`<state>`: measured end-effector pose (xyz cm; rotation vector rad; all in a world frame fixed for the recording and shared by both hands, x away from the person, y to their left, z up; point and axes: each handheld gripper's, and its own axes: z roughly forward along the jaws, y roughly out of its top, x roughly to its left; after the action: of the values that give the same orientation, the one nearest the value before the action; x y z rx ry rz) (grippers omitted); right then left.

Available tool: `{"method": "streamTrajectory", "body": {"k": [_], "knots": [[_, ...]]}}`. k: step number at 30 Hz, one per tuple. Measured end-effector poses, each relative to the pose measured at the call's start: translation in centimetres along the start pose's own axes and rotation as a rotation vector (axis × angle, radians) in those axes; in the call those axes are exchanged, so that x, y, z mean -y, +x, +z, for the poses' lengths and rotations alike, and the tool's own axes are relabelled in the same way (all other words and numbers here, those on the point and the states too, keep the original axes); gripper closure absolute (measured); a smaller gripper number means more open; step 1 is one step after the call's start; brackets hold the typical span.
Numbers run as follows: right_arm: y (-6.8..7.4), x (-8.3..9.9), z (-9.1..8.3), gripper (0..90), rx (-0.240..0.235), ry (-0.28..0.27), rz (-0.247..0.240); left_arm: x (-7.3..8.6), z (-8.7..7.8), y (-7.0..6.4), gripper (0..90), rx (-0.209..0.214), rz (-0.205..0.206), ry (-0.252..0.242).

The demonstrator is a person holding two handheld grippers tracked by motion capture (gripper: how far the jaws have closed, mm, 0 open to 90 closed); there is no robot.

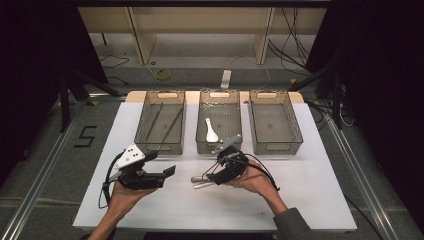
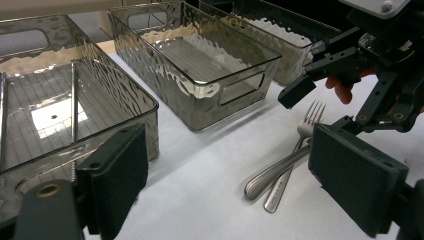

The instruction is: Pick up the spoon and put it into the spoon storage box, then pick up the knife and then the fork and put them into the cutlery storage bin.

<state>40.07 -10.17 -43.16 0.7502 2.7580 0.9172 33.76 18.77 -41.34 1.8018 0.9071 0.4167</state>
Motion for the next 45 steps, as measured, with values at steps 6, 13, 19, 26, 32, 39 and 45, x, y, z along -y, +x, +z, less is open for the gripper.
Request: {"method": "streamTrajectory", "body": {"k": [6,13,19,26,32,39,45], "knots": [[0.1,0.1,0.3,29.0,0.003,0.032,-0.017,0.0,0.0,0.0,15.7,0.002,-0.001,-0.001],[0.2,0.4,0.7,29.1,0.003,0.074,-0.023,0.0,0.1,0.0,15.7,0.000,0.001,0.003],[0.2,1.0,1.3,30.5,0.007,0.136,-0.025,0.0,0.1,0.0,15.7,0.002,0.000,0.002],[0.1,1.4,1.6,35.0,0.008,0.168,-0.027,0.0,0.0,0.0,15.7,0.004,0.000,0.001],[0.1,1.8,1.7,37.7,0.017,0.186,-0.033,0.0,0.1,0.0,15.7,0.009,0.008,0.007],[0.0,2.0,1.6,41.4,0.008,0.183,-0.033,0.0,0.0,-0.1,15.8,0.011,0.008,0.006],[0.0,2.1,1.8,44.6,0.003,0.197,-0.037,0.0,0.0,0.0,15.7,0.010,0.007,0.003]]}}
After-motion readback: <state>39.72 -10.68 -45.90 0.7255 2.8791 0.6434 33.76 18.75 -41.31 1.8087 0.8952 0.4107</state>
